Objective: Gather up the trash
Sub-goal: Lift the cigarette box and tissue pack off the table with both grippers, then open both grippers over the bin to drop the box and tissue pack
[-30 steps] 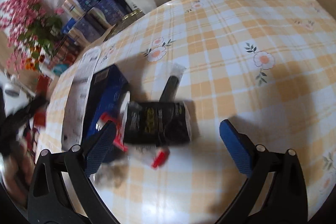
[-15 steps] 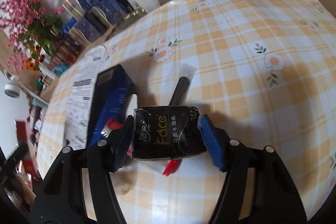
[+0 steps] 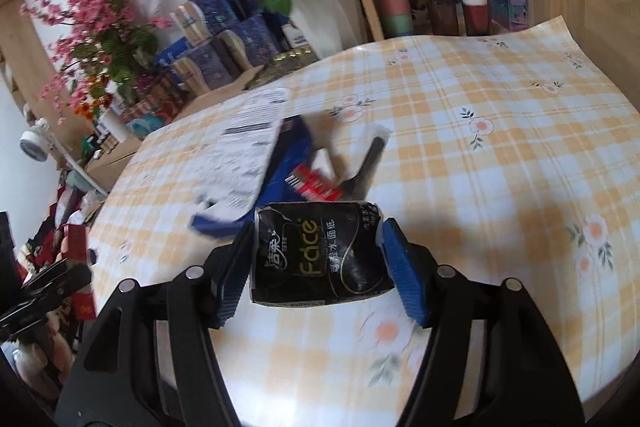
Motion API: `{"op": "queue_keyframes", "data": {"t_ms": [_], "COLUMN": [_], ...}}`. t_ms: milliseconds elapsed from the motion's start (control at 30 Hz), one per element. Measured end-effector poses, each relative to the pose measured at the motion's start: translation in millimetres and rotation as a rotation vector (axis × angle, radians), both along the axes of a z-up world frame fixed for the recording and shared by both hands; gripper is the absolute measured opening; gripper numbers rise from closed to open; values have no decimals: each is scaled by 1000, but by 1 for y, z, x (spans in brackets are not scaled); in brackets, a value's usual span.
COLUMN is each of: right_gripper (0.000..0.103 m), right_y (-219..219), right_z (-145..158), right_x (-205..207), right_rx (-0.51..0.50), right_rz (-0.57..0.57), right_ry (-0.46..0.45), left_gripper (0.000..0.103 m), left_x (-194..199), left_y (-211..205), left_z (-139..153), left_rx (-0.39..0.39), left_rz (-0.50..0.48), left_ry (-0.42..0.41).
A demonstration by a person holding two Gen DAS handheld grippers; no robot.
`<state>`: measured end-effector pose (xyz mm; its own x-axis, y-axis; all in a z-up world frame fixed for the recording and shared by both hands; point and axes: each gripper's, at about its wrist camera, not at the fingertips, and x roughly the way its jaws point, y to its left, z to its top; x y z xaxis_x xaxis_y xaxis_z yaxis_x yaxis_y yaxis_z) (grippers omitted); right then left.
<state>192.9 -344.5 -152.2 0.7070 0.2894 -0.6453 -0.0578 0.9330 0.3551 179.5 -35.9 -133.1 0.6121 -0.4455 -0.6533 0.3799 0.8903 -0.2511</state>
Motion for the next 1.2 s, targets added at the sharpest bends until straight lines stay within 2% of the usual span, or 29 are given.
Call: {"op": "queue_keyframes", "data": {"t_ms": [167,300,467,633,900,1200], "right_gripper": [64,64,64,64,64,64], "right_y": [28,49,75,98,118,129], "right_z": [19,22,11,-12,-51,-77], "right_x": [-50,-83,-122,-151,-174,-170], "right_rx": [-37,-75,-92,-98,-97,-131], "right_rz": [52,82,121,149,170,198], "right_ry": [-50,-68,-68,-35,38,101], "left_gripper": [59,59,59,59,59,59], "left_x": [-36,-63,-97,-117,-134,-136], "left_y": [18,33,49,61,64,62], "left_z": [6,4,-8,-25,-43,-53], "left_rx": [14,11,13,-11,-32,-33], "left_rz": [-19,-38,-39,-27,-20,-17], "left_ry": [-27,-31,-35,-7,6,15]}}
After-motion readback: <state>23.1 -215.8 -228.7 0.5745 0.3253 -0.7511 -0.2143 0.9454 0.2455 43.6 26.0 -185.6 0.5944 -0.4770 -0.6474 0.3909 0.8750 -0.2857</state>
